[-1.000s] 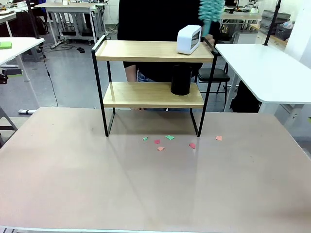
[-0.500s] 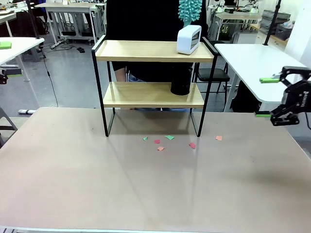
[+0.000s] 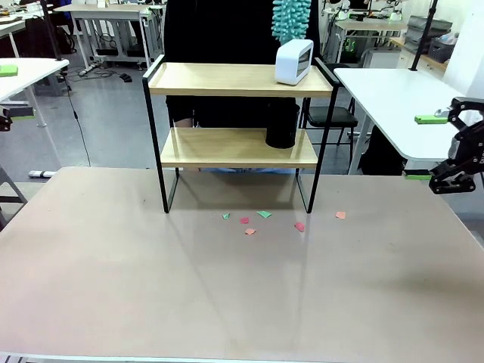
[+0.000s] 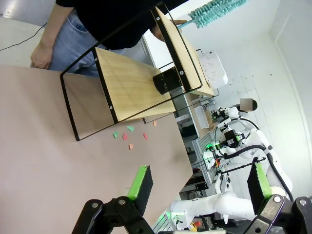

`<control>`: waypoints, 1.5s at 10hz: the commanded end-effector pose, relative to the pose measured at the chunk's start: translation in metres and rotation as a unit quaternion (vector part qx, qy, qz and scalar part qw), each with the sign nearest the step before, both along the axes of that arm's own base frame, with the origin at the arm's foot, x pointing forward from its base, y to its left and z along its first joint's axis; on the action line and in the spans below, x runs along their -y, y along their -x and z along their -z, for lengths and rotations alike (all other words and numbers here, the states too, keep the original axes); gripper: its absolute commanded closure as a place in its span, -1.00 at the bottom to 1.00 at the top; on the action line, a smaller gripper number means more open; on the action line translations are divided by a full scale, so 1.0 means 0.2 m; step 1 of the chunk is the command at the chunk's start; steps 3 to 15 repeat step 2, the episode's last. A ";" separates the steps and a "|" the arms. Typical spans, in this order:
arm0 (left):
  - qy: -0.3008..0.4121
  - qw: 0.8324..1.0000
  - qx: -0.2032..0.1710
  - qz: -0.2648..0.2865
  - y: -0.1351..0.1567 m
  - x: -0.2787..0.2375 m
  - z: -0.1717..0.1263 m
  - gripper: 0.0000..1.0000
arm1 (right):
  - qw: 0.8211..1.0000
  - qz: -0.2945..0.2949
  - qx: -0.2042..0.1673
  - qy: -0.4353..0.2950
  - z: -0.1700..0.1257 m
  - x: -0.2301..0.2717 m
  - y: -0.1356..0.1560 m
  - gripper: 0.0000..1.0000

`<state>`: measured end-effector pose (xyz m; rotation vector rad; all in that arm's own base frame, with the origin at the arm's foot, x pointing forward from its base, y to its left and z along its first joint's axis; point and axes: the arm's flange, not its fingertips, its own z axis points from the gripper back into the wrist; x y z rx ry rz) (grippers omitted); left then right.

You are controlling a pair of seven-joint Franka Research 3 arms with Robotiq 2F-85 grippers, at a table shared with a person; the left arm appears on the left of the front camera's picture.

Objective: Clean the shelf.
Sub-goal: Hand the Duster back to the human.

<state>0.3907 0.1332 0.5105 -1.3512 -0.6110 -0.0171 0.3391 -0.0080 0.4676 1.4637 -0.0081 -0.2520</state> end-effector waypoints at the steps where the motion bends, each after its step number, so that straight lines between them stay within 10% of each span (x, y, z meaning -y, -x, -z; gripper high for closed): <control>1: 0.006 1.000 0.007 -0.007 0.00 0.02 -0.01 -1.00 | 1.000 -0.005 -0.010 0.001 -0.01 -0.01 0.02 -1.00; 15: 0.006 1.000 0.007 -0.007 0.00 0.02 -0.01 -1.00 | 1.000 -0.005 -0.010 0.001 -0.01 -0.01 0.02 -1.00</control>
